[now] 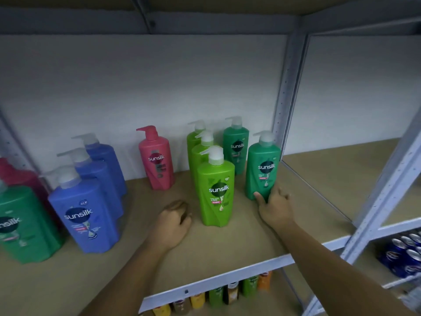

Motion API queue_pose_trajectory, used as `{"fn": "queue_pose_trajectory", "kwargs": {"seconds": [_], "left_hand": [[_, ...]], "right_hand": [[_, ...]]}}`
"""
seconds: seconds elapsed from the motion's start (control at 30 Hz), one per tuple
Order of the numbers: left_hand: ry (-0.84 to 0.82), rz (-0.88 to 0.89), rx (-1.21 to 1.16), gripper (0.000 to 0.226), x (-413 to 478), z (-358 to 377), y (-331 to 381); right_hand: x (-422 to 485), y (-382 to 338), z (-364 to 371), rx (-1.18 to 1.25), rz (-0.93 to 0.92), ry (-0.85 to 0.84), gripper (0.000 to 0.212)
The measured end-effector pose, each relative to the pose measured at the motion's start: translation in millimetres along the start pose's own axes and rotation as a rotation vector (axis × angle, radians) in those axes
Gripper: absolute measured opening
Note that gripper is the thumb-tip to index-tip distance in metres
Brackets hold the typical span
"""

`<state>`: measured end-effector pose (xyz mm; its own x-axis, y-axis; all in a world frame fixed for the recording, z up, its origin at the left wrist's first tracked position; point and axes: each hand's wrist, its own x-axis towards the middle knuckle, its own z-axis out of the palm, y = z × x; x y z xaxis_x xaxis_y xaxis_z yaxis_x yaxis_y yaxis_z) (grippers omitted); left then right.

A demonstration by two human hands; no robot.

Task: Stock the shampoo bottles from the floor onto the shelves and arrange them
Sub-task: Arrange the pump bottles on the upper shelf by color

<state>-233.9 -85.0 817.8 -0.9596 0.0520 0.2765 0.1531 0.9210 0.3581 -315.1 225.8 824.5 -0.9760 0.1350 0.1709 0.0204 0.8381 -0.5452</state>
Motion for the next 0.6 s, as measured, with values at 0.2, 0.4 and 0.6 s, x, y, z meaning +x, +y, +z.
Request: {"fn": "queue_pose_trajectory", "kwargs": {"seconds": [0.2, 0.4, 0.6], "left_hand": [[0.012, -0.005, 0.001, 0.035, 0, -4, 3], [0.014, 0.0, 0.01, 0.042, -2, -6, 4], [-0.011, 0.004, 0.033, 0.044, -6, -8, 4]], "right_hand": [[1, 3, 4, -0.113, -0.009, -0.038, 0.07], [-13, -1, -2, -0.21, -0.05, -0.112, 0.069], [-44, -8, -3, -0.321, -0.091, -0.169, 0.072]]}}
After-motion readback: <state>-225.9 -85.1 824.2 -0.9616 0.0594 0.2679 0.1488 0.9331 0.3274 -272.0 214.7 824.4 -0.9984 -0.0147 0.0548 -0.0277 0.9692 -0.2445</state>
